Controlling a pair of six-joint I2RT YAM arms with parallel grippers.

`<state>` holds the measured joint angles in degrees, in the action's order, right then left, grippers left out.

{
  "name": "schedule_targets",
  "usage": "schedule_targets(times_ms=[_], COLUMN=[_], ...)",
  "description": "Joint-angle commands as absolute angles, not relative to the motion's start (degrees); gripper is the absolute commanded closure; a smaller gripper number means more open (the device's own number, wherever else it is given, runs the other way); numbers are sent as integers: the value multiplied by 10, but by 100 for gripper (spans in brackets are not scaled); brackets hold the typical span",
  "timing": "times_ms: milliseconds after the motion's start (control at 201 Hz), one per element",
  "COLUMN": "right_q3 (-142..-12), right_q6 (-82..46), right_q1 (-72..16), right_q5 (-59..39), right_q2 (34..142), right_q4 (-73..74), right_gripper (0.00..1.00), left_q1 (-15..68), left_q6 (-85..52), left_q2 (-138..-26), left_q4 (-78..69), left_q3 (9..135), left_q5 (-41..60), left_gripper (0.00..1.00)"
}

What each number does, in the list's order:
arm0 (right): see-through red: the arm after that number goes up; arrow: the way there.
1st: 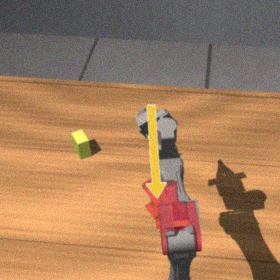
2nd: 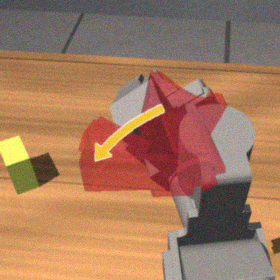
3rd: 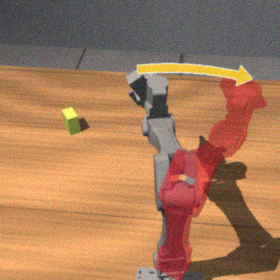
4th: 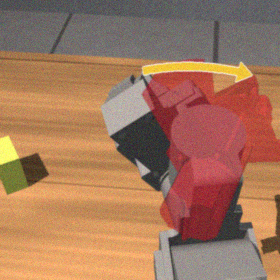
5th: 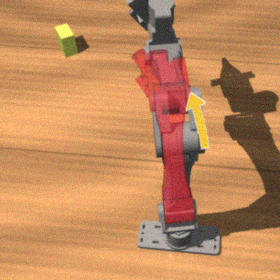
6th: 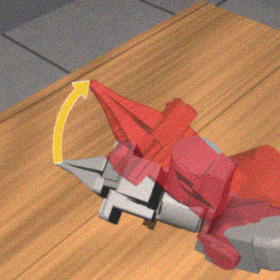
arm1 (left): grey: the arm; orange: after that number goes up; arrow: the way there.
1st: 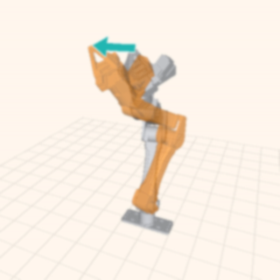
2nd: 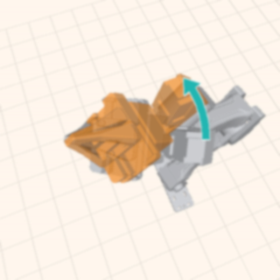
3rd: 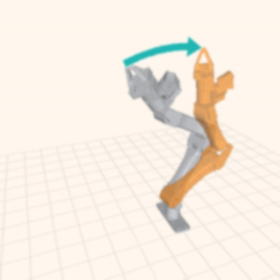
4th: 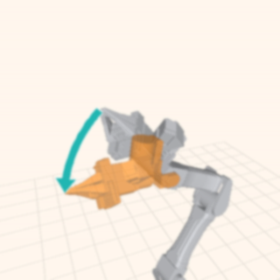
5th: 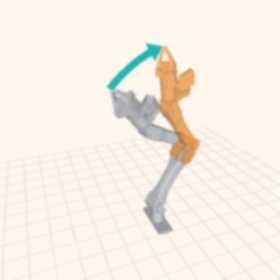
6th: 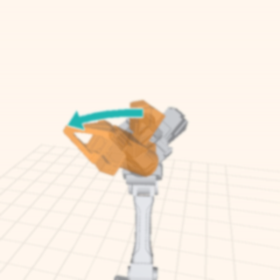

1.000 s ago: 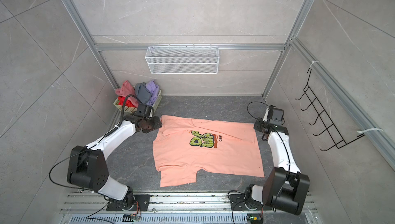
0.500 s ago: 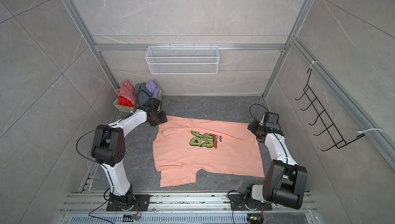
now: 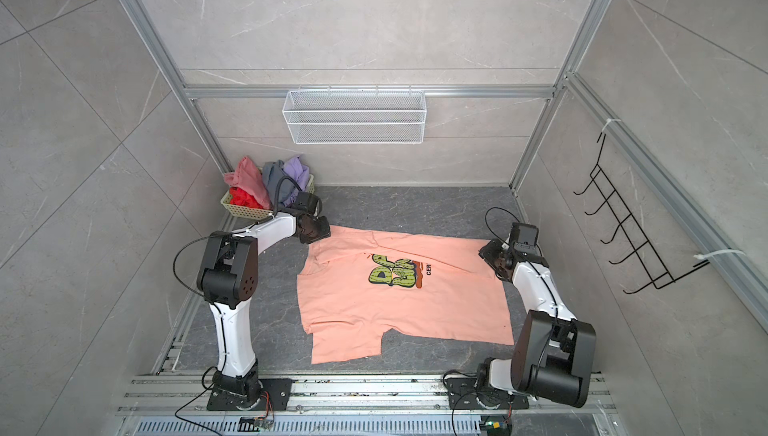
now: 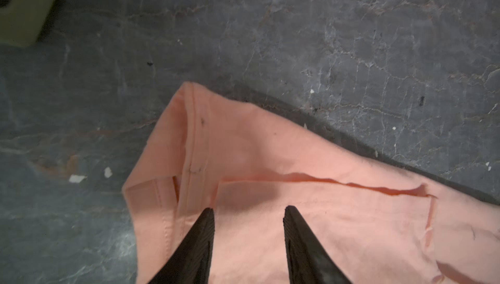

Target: Fold and stack the t-shirts

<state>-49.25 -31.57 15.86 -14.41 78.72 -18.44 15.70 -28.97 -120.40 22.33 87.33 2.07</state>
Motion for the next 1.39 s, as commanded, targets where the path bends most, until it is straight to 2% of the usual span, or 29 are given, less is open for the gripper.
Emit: schedule_targets(times_ms=[0, 204, 294, 403, 762, 931, 1110, 1389], right_q3=[-486, -490, -492, -492, -496, -494, -490, -487], right_q6=[-322, -319, -316, -316, -315, -312, -309, -311], right_q1=[155, 156, 156, 156, 156, 156, 156, 156], right_q5=[-144, -138, -135, -128, -125, -124, -121, -120], right_q2=[775, 775, 774, 773, 780, 777, 776, 781], right_q4=[-200, -207, -210, -214, -217, -221, -222, -216], right_gripper=[49, 49, 49, 49, 50, 50, 51, 52], left_q1=[154, 154, 153, 154, 153, 153, 154, 157], left_q6=[-275, -266, -255, -237, -238, -237, -230, -228], left_q2=[-1224, -1224, -1219, -1206, -1221, -1221, -1197, -1169], left_q4=[199, 196, 209, 238, 218, 219, 229, 236], left_q3=[892, 893, 894, 894, 893, 906, 909, 898], left_q5=[38, 28, 3, -21, 16, 21, 4, 15], left_gripper=[58, 59, 53, 52, 57, 70, 73, 93])
